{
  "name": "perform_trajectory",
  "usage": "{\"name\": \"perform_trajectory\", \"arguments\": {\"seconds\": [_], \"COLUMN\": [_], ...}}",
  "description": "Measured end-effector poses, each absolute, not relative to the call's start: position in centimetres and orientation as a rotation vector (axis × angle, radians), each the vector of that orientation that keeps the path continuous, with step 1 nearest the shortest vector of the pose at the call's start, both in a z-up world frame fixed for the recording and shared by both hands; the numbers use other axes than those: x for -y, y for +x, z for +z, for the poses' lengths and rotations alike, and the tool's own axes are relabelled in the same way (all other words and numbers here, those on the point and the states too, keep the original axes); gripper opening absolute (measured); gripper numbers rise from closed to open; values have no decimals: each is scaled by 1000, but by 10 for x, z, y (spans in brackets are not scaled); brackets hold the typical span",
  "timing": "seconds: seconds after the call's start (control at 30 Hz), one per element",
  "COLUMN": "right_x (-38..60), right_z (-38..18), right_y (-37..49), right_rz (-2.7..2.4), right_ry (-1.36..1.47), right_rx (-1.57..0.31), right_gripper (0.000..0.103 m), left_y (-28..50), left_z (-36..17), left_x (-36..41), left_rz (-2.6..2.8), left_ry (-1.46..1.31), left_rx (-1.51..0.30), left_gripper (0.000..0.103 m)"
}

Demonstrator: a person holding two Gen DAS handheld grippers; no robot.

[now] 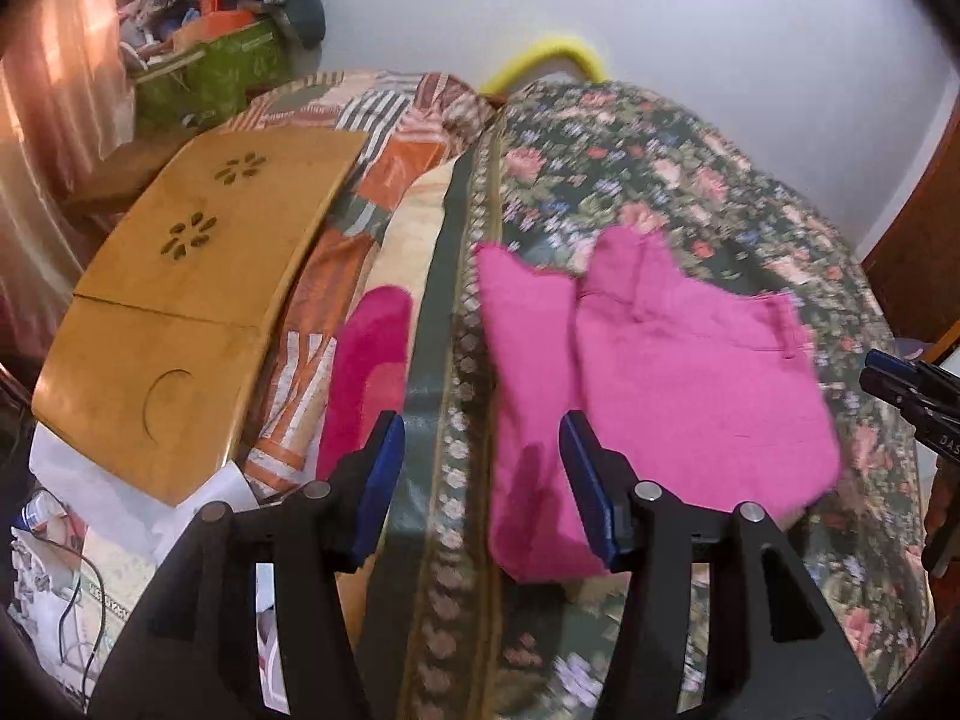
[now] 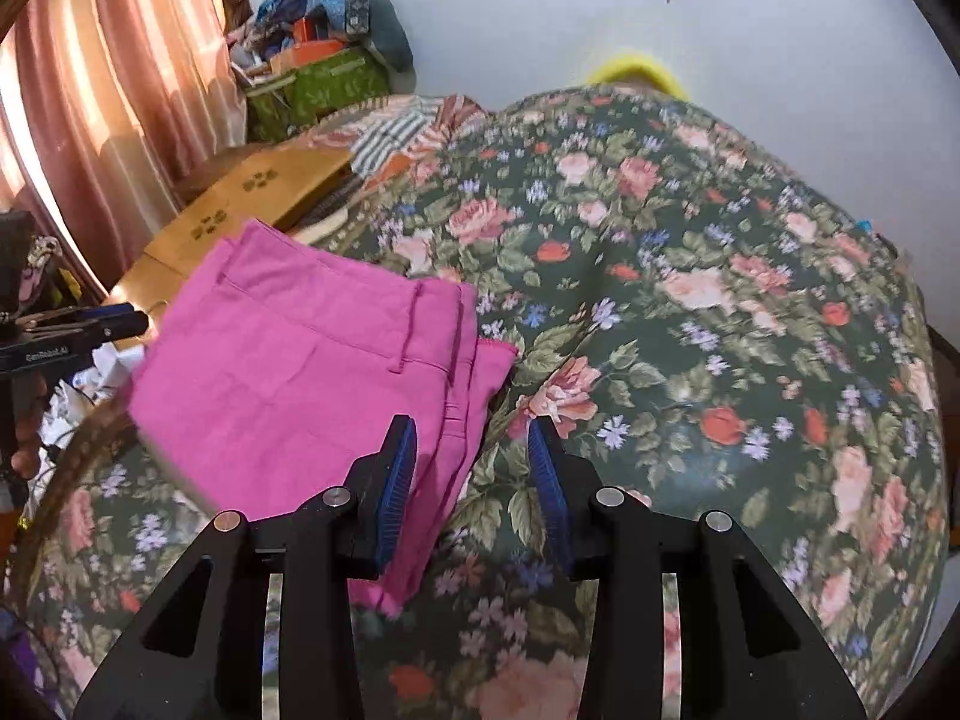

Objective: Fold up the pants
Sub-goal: 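Lay the folded trousers on the bed and open both grippers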

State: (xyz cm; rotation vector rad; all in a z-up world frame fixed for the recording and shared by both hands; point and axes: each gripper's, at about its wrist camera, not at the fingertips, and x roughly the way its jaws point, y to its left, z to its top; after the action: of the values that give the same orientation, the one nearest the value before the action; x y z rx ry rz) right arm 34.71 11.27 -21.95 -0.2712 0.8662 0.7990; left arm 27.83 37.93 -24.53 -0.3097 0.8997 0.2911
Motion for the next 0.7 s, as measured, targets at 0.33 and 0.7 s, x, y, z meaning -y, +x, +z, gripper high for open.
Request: {"name": "perform_trajectory", "arguments": {"seconds": [0.33, 0.7], "right_x": [-75, -10], "right_z": [-119, -26], "right_y": [285, 173], "right_rz": [835, 905], "right_ry": [-198, -77], "right_rx": [-636, -392], "right_gripper": [35, 36], "left_y": [214, 98], "left_z": [-125, -11], "left_x": [-284, -178], "left_rz": [211, 191], "left_ry": [-200, -100], "left_rx": [-659, -347], "left_gripper": [54, 54]}}
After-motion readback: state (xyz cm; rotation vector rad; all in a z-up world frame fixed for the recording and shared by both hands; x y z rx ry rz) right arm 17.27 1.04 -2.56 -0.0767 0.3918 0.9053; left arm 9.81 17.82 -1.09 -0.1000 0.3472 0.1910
